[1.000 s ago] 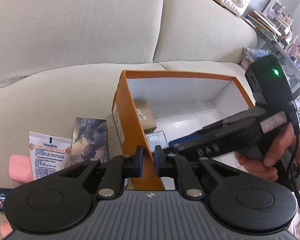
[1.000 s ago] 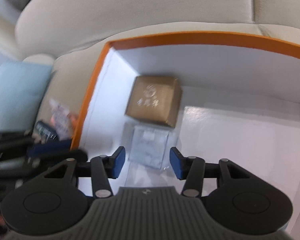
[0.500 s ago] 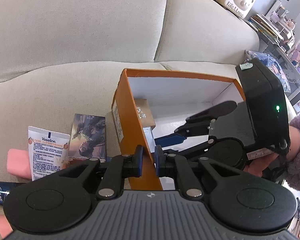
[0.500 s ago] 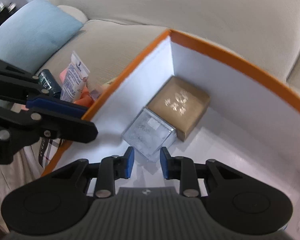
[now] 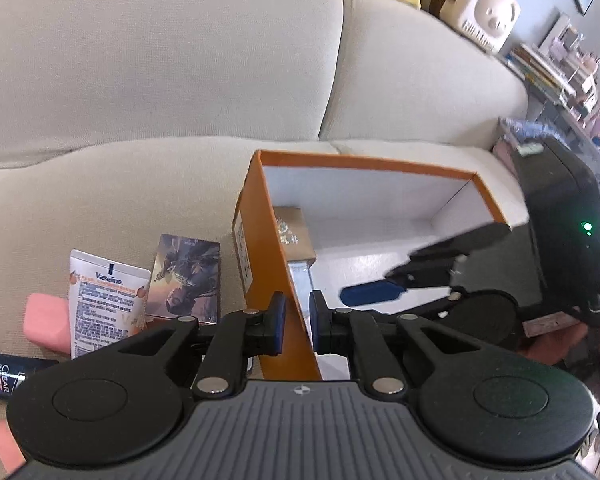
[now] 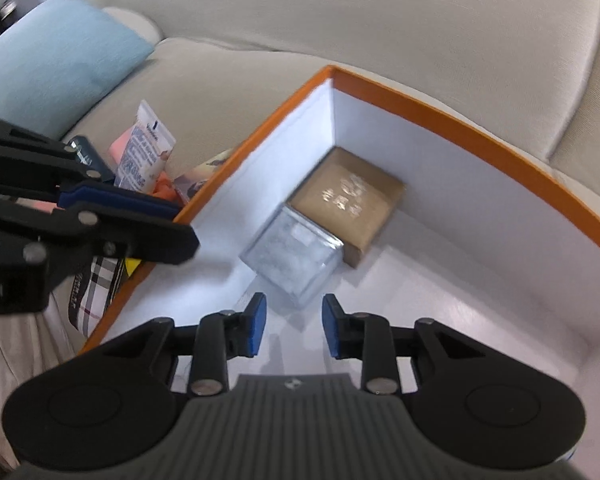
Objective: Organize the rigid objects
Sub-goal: 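Return to the pile and grasp the pink cylindrical container with the left tool, then grasp the pink bottle with the right tool while the left tool holds the pink container, then carry the pink container and pink bottle into the orange shoebox with both tools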
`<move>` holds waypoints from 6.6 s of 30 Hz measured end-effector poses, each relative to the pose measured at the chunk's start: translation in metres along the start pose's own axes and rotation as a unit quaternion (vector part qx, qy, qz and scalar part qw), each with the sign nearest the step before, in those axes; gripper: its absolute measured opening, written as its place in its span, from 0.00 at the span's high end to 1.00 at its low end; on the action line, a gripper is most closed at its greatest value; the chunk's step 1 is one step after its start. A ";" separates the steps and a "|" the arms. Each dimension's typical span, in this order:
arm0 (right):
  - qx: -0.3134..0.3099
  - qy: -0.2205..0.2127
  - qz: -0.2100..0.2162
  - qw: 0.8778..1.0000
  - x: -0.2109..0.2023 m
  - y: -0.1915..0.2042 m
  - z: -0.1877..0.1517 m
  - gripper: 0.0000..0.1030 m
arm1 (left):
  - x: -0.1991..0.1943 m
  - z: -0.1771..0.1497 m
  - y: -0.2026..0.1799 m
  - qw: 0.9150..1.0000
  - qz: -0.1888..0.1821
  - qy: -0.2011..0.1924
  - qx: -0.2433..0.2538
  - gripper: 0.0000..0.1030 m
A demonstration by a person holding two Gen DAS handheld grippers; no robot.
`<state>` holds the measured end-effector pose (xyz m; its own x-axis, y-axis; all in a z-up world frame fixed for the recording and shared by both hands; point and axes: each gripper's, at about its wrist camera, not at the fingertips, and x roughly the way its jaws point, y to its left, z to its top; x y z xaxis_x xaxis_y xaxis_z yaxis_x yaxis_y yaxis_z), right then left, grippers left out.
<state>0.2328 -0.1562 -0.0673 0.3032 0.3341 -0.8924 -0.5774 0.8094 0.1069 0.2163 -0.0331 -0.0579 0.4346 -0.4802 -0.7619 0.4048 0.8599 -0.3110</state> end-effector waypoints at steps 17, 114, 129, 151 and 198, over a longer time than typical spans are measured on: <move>0.090 -0.137 -0.006 0.986 -0.077 0.072 -0.010 0.51 | -0.078 -0.044 0.045 0.996 0.054 -0.058 -0.043 0.87; -0.269 0.068 -0.005 0.961 0.130 0.206 0.129 0.53 | -0.031 -0.097 0.221 0.924 0.137 0.084 -0.348 0.39; -0.229 -0.044 -0.066 0.970 0.098 0.214 0.112 0.57 | -0.046 -0.095 0.204 0.932 0.152 0.032 -0.326 0.39; -0.086 -0.193 -0.053 0.976 -0.032 0.165 0.107 0.58 | -0.104 -0.034 0.133 0.963 0.111 -0.081 -0.232 0.39; 0.264 -0.074 -0.029 0.961 -0.015 -0.123 -0.053 0.58 | 0.156 0.063 -0.080 0.985 0.080 0.142 -0.056 0.39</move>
<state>0.2590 -0.2860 -0.0902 0.4495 0.3144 -0.8361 -0.1037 0.9481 0.3007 0.3024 -0.1874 -0.1162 0.2366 -0.2820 -0.9298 0.2511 0.9422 -0.2219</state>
